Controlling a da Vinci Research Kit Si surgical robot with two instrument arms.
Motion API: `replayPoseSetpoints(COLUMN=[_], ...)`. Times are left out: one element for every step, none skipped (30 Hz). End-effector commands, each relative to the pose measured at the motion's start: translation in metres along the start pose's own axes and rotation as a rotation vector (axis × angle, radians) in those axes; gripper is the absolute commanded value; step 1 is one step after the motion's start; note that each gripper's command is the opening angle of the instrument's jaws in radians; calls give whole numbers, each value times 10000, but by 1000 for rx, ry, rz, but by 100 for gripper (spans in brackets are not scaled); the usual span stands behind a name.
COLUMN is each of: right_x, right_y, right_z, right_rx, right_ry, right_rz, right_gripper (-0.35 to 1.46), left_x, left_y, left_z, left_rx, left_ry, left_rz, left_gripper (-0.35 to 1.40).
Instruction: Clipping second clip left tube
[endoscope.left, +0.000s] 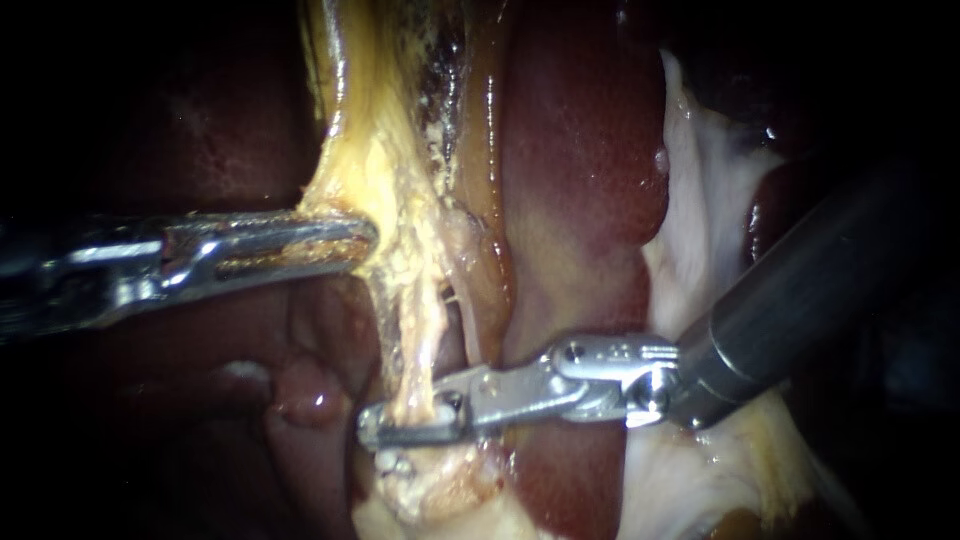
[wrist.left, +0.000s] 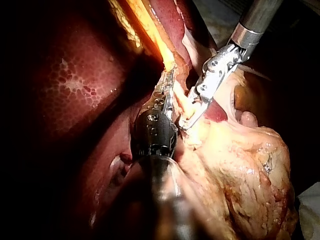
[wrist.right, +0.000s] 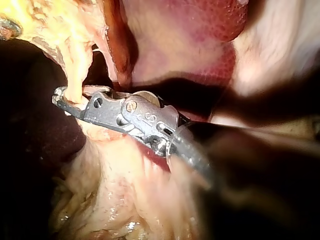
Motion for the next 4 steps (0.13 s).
replayPoseSetpoints(right_x=[-1,-1,-2,-2], right_y=[-1,-1,-1,-1], right_z=[1,0,0,0], right_rx=[2,2,2,2], right_ry=[-3,-3,-4,-4], right_rz=[0,-1,-1,-1], right_gripper=[-35,-35,-35,-35], left_x=[0,0,0,0], left_y=[0,0,0,0], left_z=[0,1,1,1], left_rx=[1,1,0,0], left_ry=[0,0,0,0], left_rz=[0,0,0,0], left_gripper=[-35,-35,-35,-35])
